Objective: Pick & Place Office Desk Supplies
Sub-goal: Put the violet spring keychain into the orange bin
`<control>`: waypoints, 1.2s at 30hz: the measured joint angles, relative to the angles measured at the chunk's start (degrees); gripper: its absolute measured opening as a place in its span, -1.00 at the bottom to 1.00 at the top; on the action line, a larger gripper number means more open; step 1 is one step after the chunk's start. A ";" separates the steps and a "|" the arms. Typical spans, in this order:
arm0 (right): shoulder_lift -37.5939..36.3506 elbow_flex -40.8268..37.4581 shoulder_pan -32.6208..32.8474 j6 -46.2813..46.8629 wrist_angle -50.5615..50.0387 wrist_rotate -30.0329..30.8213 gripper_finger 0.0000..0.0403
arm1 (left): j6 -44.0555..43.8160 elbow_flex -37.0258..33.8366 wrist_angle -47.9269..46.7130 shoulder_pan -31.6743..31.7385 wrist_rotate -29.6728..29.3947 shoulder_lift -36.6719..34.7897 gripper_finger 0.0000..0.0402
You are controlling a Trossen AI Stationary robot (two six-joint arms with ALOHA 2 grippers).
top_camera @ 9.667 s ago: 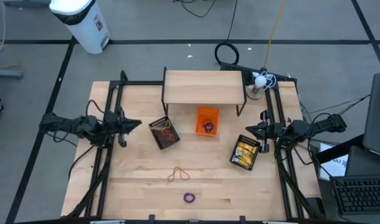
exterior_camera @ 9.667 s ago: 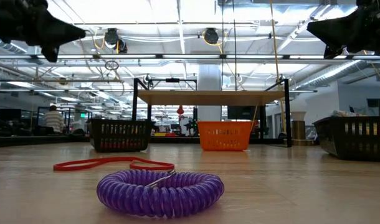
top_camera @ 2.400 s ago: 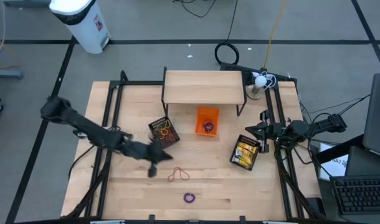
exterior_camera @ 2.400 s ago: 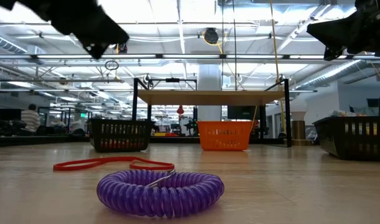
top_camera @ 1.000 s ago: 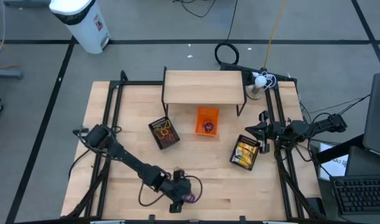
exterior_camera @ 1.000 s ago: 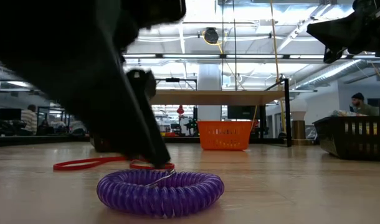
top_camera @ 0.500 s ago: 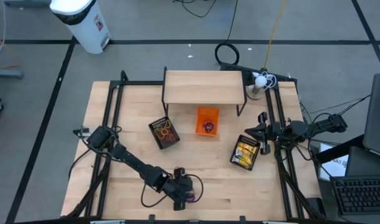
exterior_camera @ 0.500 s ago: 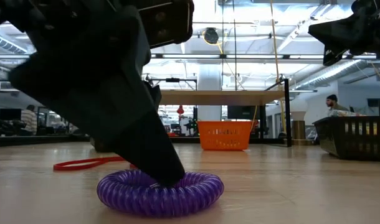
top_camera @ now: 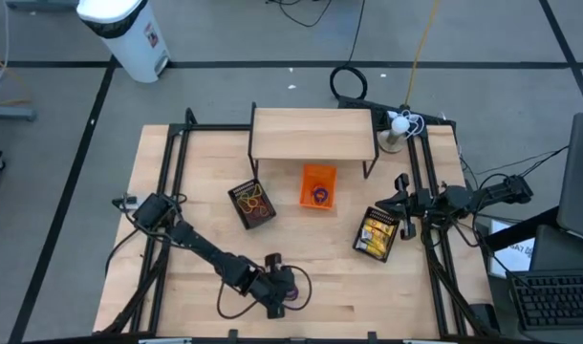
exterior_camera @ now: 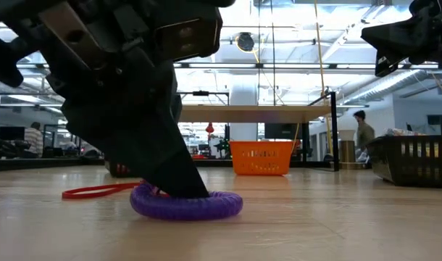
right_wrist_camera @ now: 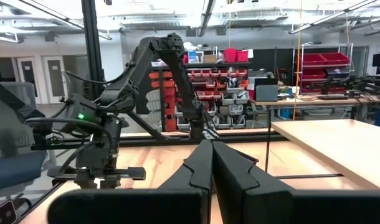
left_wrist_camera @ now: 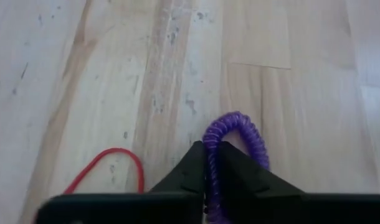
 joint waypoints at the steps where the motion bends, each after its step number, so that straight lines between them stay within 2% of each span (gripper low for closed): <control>1: 0.00 0.00 -0.02 -0.02 -0.02 0.00 -0.98 | 0.85 0.00 -0.01 0.12 0.15 -0.02 -0.90; 7: 0.00 0.00 -0.02 -0.15 0.03 0.02 -0.98 | 9.60 -0.66 1.80 -0.27 -0.30 -3.29 -0.89; 10: 0.02 0.00 -0.02 -0.21 0.00 0.05 -0.98 | 13.91 -1.41 -1.11 -1.29 -4.88 -8.67 -0.93; 14: 0.35 0.00 -0.02 -0.08 -0.05 0.00 -0.98 | 16.02 -1.72 -1.08 -2.81 -12.89 -19.53 -0.92; 20: 0.55 0.00 -0.02 0.52 -1.16 -1.40 -0.98 | 16.52 -7.94 0.54 -4.70 -25.21 -34.94 -0.93; 24: 0.55 0.00 -0.02 0.52 -1.33 -1.48 -0.98 | 14.72 -15.18 1.36 -5.80 -34.42 -46.06 -0.93; 27: 0.55 0.00 -0.02 0.52 -1.52 -1.49 -0.98 | 14.34 -23.41 5.68 -5.29 -38.02 -54.26 -0.93; 31: 0.55 0.00 -0.02 0.08 -2.72 -1.46 -0.98 | 15.30 -35.30 13.55 -4.36 -38.46 -64.94 -0.94; 36: 0.55 0.00 -0.02 -0.95 -1.66 -1.44 -0.98 | 19.68 -46.22 23.76 -3.55 -35.32 -74.09 -0.94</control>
